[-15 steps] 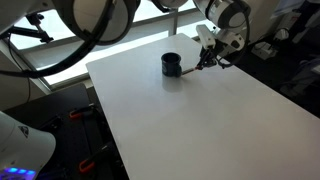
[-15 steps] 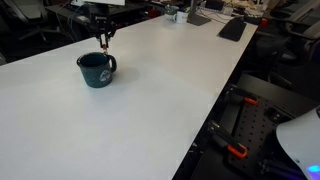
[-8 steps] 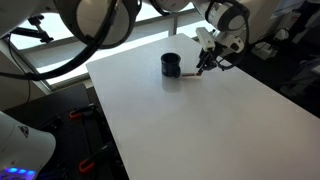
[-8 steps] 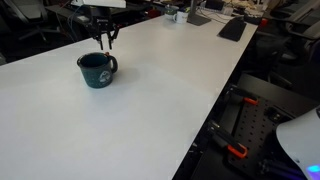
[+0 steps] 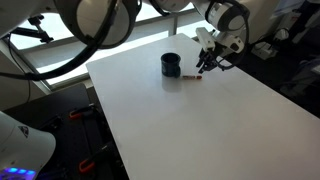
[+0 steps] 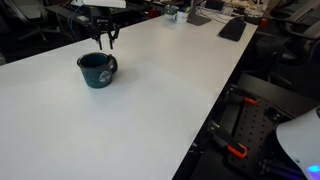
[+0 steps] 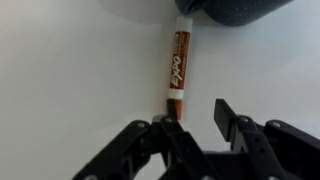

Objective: Take the marker out of the mug and place it on the table to the right of the mug

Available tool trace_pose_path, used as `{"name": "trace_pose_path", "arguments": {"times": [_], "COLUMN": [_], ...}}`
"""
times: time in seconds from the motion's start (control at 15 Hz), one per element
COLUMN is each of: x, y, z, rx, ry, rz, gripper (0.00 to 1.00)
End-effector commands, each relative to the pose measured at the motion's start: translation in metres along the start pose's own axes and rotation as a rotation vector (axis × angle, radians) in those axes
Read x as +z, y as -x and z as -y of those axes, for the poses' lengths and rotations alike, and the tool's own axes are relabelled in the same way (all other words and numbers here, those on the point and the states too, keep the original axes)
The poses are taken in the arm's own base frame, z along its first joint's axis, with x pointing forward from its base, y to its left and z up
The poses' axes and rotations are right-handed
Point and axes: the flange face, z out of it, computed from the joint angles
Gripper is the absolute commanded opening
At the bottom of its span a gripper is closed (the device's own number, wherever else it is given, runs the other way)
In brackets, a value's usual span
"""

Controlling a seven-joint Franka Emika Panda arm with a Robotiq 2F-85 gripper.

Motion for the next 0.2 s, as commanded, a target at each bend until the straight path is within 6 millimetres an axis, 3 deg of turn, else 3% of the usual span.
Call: {"name": "trace_pose_path", "arguments": {"times": [0.0,0.13], "x": [0.0000,0.0000], "y": [0.0000,0.0000], "z": [0.0000,0.0000], "rx": [0.000,0.000], "ry": [0.000,0.000], "rz": [0.000,0.000], "gripper": [0.45,0.45]}}
